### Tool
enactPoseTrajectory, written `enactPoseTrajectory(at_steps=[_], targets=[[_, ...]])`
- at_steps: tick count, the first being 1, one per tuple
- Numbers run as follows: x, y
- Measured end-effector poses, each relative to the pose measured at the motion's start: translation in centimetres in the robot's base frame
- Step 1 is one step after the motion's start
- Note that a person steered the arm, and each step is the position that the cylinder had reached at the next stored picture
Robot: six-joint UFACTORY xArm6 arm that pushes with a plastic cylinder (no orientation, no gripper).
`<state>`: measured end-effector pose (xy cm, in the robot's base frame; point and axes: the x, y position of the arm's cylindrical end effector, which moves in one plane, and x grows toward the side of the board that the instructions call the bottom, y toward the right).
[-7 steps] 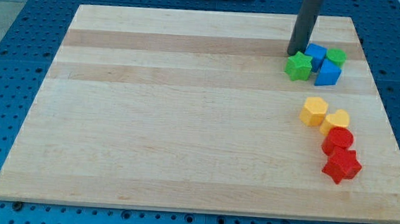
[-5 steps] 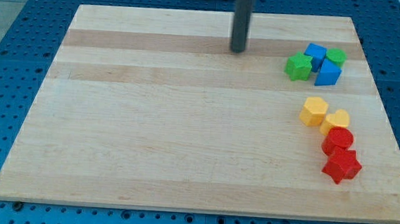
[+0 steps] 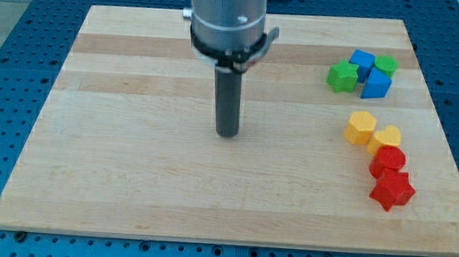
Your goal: Move your arm to the center left
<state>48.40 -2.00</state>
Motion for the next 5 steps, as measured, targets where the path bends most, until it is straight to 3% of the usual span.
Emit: enactPoseTrajectory(at_steps=[1, 5], targets=[[0.5, 1.1], [-7.5, 8.5]])
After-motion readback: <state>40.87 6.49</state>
